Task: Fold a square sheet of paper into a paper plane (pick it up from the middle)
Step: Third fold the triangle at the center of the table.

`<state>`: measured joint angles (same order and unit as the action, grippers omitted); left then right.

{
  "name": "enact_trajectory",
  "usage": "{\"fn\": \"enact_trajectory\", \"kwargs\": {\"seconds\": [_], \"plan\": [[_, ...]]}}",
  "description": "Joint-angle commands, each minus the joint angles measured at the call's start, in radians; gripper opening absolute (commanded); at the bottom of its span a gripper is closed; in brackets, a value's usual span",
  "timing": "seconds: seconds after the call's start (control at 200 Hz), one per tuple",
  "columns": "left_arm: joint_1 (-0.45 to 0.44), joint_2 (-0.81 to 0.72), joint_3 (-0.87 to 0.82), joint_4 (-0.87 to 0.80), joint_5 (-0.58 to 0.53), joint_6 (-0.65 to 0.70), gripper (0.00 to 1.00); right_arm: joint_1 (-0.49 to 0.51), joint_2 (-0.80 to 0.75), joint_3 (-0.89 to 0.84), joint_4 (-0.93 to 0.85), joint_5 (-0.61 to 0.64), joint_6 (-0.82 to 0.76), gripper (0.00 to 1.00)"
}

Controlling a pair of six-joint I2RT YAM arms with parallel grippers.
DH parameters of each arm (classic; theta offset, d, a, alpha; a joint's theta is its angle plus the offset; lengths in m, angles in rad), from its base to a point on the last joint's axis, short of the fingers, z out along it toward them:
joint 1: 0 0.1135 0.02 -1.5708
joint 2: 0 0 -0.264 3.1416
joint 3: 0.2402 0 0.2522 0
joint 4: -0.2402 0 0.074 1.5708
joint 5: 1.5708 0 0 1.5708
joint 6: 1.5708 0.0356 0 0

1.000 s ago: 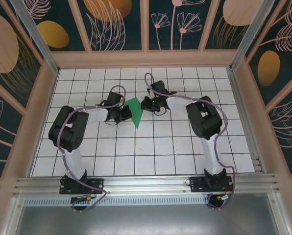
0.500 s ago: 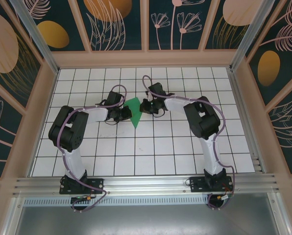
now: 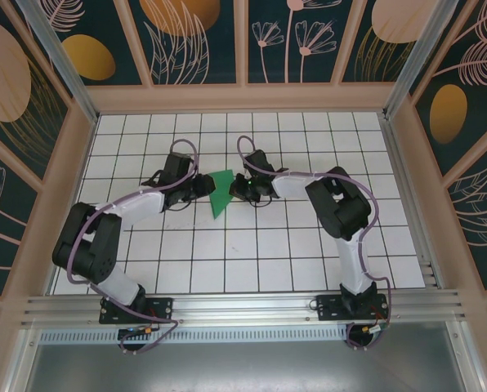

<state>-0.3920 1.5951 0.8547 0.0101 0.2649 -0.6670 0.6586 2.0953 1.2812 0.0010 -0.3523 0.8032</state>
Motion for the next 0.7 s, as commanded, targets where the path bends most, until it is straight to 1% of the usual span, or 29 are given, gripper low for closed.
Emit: {"fn": "enact_trajectory", "kwargs": {"seconds": [0.0,0.08,0.205,0.32,0.5,0.62,0.696], "plan": [[-0.012,-0.040,-0.067,0.089,0.105,-0.076,0.32,0.009,-0.020,-0.031,-0.024,0.035,0.061,0.11],[-0.033,-0.046,-0.101,0.143,0.149,-0.122,0.30,0.009,-0.018,-0.034,-0.018,0.032,0.071,0.11],[-0.057,-0.020,-0.133,0.180,0.163,-0.157,0.27,0.009,-0.011,-0.033,-0.010,0.026,0.078,0.11],[-0.065,0.033,-0.131,0.181,0.168,-0.163,0.23,0.009,-0.003,-0.031,-0.009,0.016,0.081,0.11],[-0.065,0.083,-0.114,0.137,0.089,-0.159,0.18,0.007,-0.004,-0.031,-0.007,0.010,0.078,0.11],[-0.065,0.109,-0.120,0.126,0.067,-0.161,0.15,0.006,-0.009,-0.023,-0.004,-0.004,0.064,0.11],[-0.065,0.112,-0.127,0.116,0.051,-0.158,0.13,0.005,-0.020,-0.007,0.001,-0.016,0.027,0.11]]}}
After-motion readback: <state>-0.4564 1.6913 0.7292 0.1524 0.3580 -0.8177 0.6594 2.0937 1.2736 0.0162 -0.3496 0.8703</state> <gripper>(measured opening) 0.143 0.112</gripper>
